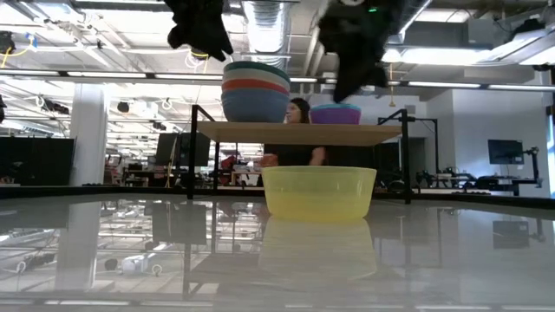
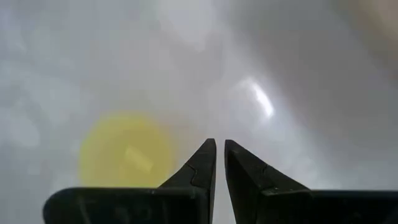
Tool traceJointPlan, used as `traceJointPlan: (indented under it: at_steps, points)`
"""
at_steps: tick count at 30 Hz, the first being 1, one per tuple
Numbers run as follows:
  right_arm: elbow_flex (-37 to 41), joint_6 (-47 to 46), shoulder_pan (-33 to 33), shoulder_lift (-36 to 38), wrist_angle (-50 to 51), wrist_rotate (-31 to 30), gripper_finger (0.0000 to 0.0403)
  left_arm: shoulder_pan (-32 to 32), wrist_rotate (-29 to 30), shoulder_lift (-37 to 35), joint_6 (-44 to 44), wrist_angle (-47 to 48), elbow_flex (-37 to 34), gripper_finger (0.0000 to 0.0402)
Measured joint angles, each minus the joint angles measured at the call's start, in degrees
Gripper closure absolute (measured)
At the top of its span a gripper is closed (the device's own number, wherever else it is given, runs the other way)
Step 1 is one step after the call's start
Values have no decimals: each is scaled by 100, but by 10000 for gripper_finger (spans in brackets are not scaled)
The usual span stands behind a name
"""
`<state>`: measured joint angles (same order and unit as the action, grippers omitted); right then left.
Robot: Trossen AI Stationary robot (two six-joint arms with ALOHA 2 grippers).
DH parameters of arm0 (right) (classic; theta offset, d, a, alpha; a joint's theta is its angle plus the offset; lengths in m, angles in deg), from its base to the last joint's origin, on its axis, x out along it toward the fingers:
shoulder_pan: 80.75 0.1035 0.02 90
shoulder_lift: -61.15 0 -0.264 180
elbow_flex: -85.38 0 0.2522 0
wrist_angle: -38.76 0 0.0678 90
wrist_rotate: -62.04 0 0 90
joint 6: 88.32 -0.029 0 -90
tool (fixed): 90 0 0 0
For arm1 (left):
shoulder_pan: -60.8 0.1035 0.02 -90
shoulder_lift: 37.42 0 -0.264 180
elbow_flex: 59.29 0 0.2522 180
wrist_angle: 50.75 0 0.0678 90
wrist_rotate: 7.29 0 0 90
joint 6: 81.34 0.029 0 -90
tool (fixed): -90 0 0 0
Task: Place and stack bowls onto a shelf
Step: Stack the green bowl on top of the light blue bowl on the shelf
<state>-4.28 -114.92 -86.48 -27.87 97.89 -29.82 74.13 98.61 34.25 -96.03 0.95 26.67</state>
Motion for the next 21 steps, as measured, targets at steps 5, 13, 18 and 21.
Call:
traceJointPlan:
  at_steps: [5,13,18,21]
  points:
    - [759,-806,518,731,61,45,343,-591,6,-252,-428,-1048,-1012,261]
    - [1471,-2149,1370,1283,1186,218,331,-1321,-459,268,7,-2791,-1818,261]
    - [1655,-2485,2118,1258,1490,247,294,-1585,-540,767,202,-3488,-1814,261]
    - [1801,-2704,2546,1177,1363,450,260,-1673,-902,1035,193,-3969,-1811,261]
